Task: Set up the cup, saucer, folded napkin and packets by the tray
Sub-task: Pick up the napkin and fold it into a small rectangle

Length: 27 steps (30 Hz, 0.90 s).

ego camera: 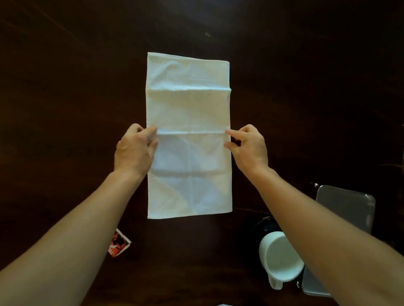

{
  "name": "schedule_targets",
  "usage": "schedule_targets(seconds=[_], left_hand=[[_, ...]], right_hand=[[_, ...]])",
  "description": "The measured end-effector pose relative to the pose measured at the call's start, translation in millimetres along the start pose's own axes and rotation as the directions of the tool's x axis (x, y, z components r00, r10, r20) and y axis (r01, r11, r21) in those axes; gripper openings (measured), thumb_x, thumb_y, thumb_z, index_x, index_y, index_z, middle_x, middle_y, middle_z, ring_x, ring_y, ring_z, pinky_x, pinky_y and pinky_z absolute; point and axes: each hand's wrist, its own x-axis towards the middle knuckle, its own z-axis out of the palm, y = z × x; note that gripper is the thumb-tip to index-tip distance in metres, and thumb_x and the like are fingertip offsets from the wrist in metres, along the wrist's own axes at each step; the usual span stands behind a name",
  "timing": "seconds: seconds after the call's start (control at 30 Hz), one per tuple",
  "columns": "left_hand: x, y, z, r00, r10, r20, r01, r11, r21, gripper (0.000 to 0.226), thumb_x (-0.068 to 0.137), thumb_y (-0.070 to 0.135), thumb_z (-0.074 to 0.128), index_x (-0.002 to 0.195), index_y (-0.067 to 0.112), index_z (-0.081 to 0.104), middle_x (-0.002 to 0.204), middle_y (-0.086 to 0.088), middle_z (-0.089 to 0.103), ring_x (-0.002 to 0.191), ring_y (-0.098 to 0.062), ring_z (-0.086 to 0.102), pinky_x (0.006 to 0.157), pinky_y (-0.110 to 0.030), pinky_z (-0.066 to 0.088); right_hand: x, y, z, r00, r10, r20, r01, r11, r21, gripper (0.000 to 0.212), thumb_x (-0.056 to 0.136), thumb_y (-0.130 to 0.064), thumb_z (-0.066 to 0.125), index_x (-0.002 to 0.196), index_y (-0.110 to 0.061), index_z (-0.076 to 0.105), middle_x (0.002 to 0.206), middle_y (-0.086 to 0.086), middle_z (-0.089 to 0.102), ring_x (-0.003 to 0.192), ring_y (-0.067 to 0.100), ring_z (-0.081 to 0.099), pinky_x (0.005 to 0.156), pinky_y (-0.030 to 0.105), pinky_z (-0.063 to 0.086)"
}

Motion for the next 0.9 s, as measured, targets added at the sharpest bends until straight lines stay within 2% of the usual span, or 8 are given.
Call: schedule_targets(seconds=[0.17,0.3,0.37,0.43,0.53,0.63,0.7,0.9], left_hand=[[2,-13,3,1.000,0.010,-0.016,-0.012,0.995,-0.098,0.037,0.093,0.016,0.068,0.130,0.015,0.067,0.095,-0.007,0.057,0.082,-0.021,0.055,0.076,-0.037,0.051],[6,-16,2,1.000,0.007,-0.028,-0.010,0.994,-0.105,0.036,0.093,0.019,0.069,0.129,0.017,0.068,0.084,-0.008,0.061,0.078,-0.023,0.055,0.074,-0.040,0.050],[7,-15,0,1.000,-0.011,-0.014,0.009,0.994,-0.107,0.032,0.094,0.022,0.068,0.126,0.019,0.070,0.090,-0.010,0.070,0.084,-0.027,0.063,0.079,-0.042,0.054],[12,-9,-5,0.998,-0.060,0.007,0.060,0.993,-0.101,0.026,0.095,0.027,0.066,0.119,0.021,0.074,0.099,-0.009,0.076,0.094,-0.030,0.069,0.083,-0.044,0.057],[22,3,-19,0.998,-0.044,0.045,0.043,0.999,0.027,0.024,0.097,0.029,0.062,0.113,0.018,0.076,0.107,-0.007,0.072,0.101,-0.032,0.066,0.081,-0.043,0.054],[19,10,-34,0.999,0.030,-0.023,-0.029,0.999,0.040,0.021,0.097,0.028,0.063,0.106,0.014,0.075,0.089,-0.001,0.058,0.084,-0.025,0.059,0.068,-0.036,0.043],[10,12,-44,0.995,0.074,-0.061,-0.071,0.996,0.059,0.019,0.097,0.027,0.063,0.103,0.013,0.073,0.087,0.000,0.055,0.079,-0.019,0.054,0.065,-0.034,0.041],[-16,31,-83,0.975,0.096,-0.200,-0.084,0.994,0.069,0.017,0.096,0.026,0.064,0.104,0.013,0.073,0.091,-0.003,0.060,0.081,-0.021,0.059,0.066,-0.035,0.049]], right_hand=[[14,-6,1,1.000,-0.020,-0.003,0.019,0.998,-0.051,0.033,0.090,-0.024,0.073,0.123,-0.026,0.070,0.098,-0.006,0.054,0.083,0.010,0.054,0.073,0.030,0.053],[24,-9,1,0.999,-0.034,-0.014,0.033,0.996,-0.083,0.021,0.090,-0.024,0.072,0.111,-0.023,0.075,0.093,-0.010,0.057,0.083,0.008,0.055,0.070,0.027,0.048],[27,-10,-1,0.999,-0.052,-0.004,0.051,0.992,-0.119,0.015,0.091,-0.024,0.071,0.105,-0.021,0.076,0.093,-0.008,0.060,0.083,0.011,0.058,0.068,0.027,0.046],[31,-15,-6,0.996,-0.083,0.045,0.090,0.979,-0.183,0.012,0.093,-0.026,0.068,0.100,-0.020,0.077,0.092,-0.003,0.061,0.085,0.017,0.060,0.069,0.033,0.050],[37,-27,-20,0.982,-0.148,0.116,0.178,0.931,-0.320,0.017,0.096,-0.027,0.063,0.094,-0.017,0.077,0.094,0.000,0.059,0.086,0.021,0.059,0.072,0.037,0.052],[35,-34,-35,0.981,-0.190,0.037,0.193,0.936,-0.296,0.020,0.096,-0.026,0.064,0.089,-0.012,0.077,0.093,0.001,0.061,0.085,0.021,0.060,0.069,0.036,0.052],[26,-37,-43,0.975,-0.220,0.006,0.213,0.935,-0.283,0.019,0.096,-0.026,0.065,0.090,-0.013,0.076,0.093,0.000,0.061,0.084,0.019,0.060,0.070,0.037,0.054],[4,-67,-83,0.940,-0.335,-0.069,0.305,0.911,-0.277,0.018,0.095,-0.025,0.065,0.098,-0.012,0.077,0.095,0.001,0.063,0.085,0.018,0.061,0.070,0.035,0.053]])
